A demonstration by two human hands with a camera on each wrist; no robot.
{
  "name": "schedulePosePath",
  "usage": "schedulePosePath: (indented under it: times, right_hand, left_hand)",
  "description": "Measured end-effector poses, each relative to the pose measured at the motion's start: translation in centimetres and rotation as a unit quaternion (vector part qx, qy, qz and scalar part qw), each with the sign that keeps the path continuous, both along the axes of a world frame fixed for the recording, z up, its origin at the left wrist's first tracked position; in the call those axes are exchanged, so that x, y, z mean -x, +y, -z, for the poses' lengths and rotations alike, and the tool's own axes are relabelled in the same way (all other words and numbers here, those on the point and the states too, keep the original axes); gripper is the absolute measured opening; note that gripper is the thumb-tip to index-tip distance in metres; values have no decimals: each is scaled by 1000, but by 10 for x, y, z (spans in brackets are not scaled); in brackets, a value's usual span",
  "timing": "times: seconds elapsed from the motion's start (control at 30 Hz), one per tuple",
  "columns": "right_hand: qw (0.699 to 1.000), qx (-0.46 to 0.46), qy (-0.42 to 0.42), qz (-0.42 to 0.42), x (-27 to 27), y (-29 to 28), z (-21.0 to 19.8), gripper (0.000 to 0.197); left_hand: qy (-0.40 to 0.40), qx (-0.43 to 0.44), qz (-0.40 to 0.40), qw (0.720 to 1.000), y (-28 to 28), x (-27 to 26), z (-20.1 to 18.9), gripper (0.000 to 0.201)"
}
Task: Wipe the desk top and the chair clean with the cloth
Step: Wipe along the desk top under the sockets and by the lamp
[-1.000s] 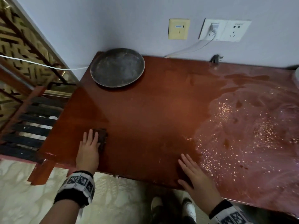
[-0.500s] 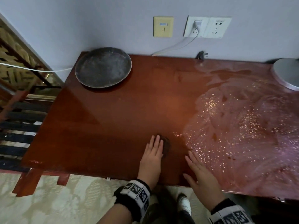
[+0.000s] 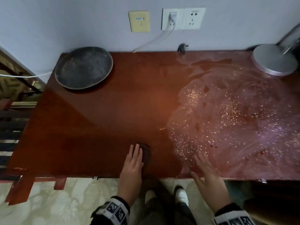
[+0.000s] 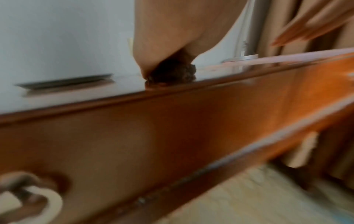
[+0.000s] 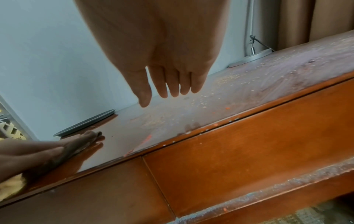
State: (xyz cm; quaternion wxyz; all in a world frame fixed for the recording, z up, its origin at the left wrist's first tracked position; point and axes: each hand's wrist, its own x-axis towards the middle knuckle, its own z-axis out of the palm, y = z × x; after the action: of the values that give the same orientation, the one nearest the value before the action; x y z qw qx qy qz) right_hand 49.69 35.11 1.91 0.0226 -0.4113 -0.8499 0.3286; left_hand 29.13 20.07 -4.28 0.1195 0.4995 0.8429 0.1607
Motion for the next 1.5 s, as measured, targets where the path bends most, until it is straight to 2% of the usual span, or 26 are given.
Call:
schedulePosePath:
  times: [0.03,0.1,0.27,0.43,0.5,0.63,0.73,0.83,0.93,1.03,1.07,1.13,1.17,1.23,1.3,1.37,1.43,1.5]
  right_hand:
    - [1000,-1,4,4,-3,0,0,62]
    - [1000,1,6,5,-7,0,0,59]
    - [1000,23,-10,-1,-16,8,2,57]
    - [999,32,-16,-9,-20,16,1,56]
    - [999,33,-22,-22,-22,20,0,57]
    - [998,36,-27,-35,-29,27,0,58]
    - [998,33,-16,-42,-34,32,3,58]
    - [997,37,-17,-58,-38,38,4,59]
    - [997,39,-14,-68,-40,46,5,60]
    - [996,51,-6,-76,-43,56,4,60]
    - [995,55,-8,-79,-43,59,3,60]
    - [995,56,-5,-86,-45,64,3,60]
    - [995,54,-3,-89,-45,67,3,59]
    - [994,48,-6,-94,-48,71,4,59]
    - [994,44,-7,-97,-50,75,5,58]
    - [994,47,-9,-96,-51,79,5,58]
    - [994,47,-6,-96,-51,83,6,57]
    - [994,46,-7,-98,-49,85,7,57]
  left_hand:
    - [9,-18,23,1000,-4,-22,2,45]
    - [7,-31,43,999,2,-54,2,52]
    - [67,18,100,993,59,-84,2,63]
    - [82,43,57,994,45,-70,0,45]
    - [82,41,17,996,27,-65,-3,48]
    - [54,-9,5,999,27,-82,-2,45]
    - [68,-65,50,994,58,-118,5,43]
    - [82,-60,92,990,84,-154,3,47]
    - [104,-11,104,989,84,-142,-3,46]
    - [116,18,11,993,71,-101,-10,46]
    - [100,33,-22,994,69,-90,-13,52]
    - [67,29,-52,996,71,-85,-12,60]
    - [72,5,-56,996,75,-90,-9,54]
    - [89,-44,-22,995,87,-112,0,43]
    - [97,-76,61,991,101,-144,6,50]
    - [109,-67,113,985,112,-163,4,48]
    - [108,-45,115,986,114,-156,0,48]
    - [110,-3,75,991,104,-131,-5,49]
